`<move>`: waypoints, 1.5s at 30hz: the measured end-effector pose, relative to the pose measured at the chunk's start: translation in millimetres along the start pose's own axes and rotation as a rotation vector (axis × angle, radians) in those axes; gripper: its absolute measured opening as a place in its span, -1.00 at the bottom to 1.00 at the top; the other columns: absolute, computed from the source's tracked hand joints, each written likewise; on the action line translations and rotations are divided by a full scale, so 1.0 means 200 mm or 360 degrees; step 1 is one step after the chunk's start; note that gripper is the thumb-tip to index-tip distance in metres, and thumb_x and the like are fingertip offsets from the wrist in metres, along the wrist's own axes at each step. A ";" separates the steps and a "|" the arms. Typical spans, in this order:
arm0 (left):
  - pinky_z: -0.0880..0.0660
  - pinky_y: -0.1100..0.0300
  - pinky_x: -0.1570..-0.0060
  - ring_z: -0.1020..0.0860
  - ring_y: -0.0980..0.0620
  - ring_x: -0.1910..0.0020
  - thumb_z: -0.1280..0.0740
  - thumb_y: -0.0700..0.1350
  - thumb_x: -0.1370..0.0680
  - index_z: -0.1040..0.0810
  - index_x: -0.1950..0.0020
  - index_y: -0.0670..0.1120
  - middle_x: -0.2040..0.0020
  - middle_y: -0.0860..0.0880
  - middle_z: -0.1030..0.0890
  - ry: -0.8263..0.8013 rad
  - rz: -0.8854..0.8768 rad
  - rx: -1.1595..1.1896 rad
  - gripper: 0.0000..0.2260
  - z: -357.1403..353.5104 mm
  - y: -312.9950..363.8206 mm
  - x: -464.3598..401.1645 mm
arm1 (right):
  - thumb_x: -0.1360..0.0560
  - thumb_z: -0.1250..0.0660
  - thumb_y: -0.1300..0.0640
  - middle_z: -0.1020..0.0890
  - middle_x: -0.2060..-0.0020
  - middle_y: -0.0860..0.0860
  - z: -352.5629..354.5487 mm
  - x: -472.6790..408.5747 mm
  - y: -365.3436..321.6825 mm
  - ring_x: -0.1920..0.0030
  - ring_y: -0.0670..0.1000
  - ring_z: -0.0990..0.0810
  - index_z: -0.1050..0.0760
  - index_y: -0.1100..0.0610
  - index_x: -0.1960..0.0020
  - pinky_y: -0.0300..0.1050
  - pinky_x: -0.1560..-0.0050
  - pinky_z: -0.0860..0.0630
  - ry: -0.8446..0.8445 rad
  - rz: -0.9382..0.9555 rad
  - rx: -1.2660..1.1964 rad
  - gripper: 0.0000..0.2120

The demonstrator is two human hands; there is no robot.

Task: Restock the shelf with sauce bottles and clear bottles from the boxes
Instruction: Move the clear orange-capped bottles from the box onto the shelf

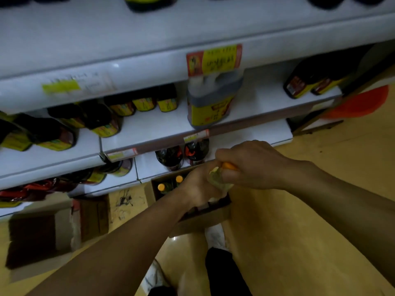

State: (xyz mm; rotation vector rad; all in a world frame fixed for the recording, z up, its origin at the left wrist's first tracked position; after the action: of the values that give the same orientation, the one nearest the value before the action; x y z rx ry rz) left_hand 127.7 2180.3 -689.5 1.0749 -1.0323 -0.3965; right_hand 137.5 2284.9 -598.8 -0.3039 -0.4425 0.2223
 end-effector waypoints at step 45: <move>-0.57 -0.02 -0.17 -0.61 -0.03 -0.15 -0.54 -0.23 -0.38 -0.42 -0.30 0.10 -0.14 -0.05 -0.63 0.0407 -0.0922 -0.0116 -0.43 0.61 2.31 1.44 | -0.34 -0.41 0.11 -0.42 0.58 -0.12 2.76 0.88 -1.19 0.58 -0.20 -0.33 -0.51 0.27 0.28 -0.39 0.60 -0.23 0.1110 0.0581 -0.0637 -0.79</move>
State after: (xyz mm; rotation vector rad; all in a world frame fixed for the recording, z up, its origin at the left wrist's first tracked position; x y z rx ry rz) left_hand 78.3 2124.9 -136.8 1.3133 -0.4628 -0.7334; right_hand 78.5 2244.4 22.8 -0.8228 0.2725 0.3645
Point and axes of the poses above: each hand's wrist, its own x-axis away from the middle knuckle, its own z-axis out of the back of the hand, y = z × x, the point moved 6 cm from there along -x, towards the middle knuckle
